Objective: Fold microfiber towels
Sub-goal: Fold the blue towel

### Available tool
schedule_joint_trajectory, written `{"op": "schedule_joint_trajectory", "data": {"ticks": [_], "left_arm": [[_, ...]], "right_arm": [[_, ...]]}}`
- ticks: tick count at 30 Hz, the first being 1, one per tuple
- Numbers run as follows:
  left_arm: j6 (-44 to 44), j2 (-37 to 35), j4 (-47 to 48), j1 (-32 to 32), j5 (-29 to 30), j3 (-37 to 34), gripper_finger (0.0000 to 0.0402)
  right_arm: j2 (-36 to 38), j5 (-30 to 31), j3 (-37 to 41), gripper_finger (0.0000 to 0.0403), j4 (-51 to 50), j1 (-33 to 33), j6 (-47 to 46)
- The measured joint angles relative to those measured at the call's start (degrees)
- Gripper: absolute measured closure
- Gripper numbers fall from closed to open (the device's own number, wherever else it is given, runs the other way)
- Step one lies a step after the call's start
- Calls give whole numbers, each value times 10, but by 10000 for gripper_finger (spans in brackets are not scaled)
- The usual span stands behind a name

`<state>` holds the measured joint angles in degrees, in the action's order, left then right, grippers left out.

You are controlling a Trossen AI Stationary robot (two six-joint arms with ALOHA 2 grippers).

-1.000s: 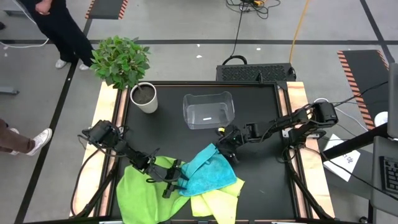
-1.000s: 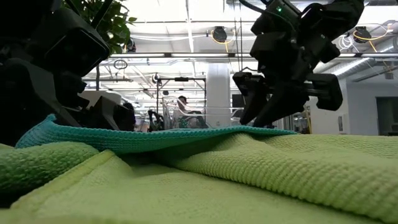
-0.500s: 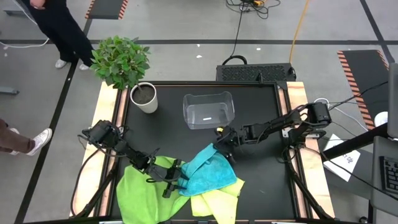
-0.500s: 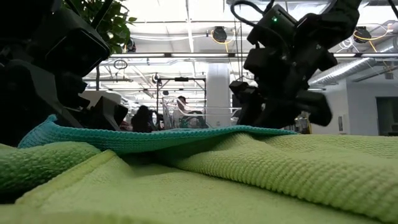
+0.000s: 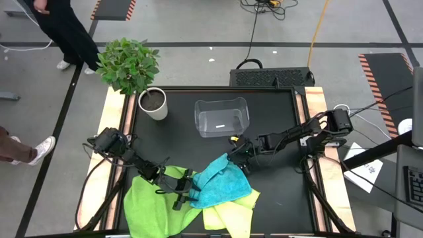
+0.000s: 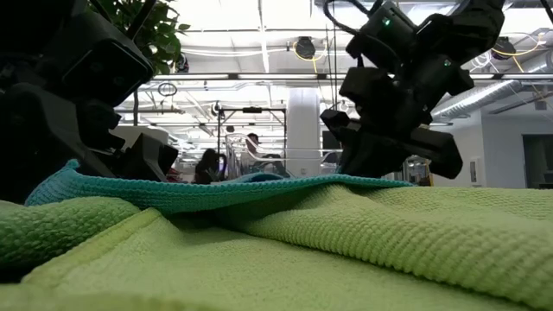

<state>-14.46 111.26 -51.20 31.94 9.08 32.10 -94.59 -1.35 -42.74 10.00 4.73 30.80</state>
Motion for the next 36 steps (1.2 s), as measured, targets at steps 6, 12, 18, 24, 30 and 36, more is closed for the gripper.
{"op": "schedule_joint_trajectory", "data": {"ticks": [6,12,18,24,30,36], "left_arm": [[4,0,0,0,0,0,190],[5,0,0,0,0,0,190],[8,0,-2,0,0,0,190],[6,-6,2,0,-1,0,190],[6,-6,2,1,-2,0,190],[7,-6,2,1,-3,0,190]], "right_arm": [[54,41,0,402,-28,30,-14],[133,62,0,402,-70,67,-46],[175,62,0,403,-99,105,-89],[173,78,0,403,-116,150,-135],[169,108,0,403,-128,205,-175],[169,138,3,403,-148,252,-230]]}}
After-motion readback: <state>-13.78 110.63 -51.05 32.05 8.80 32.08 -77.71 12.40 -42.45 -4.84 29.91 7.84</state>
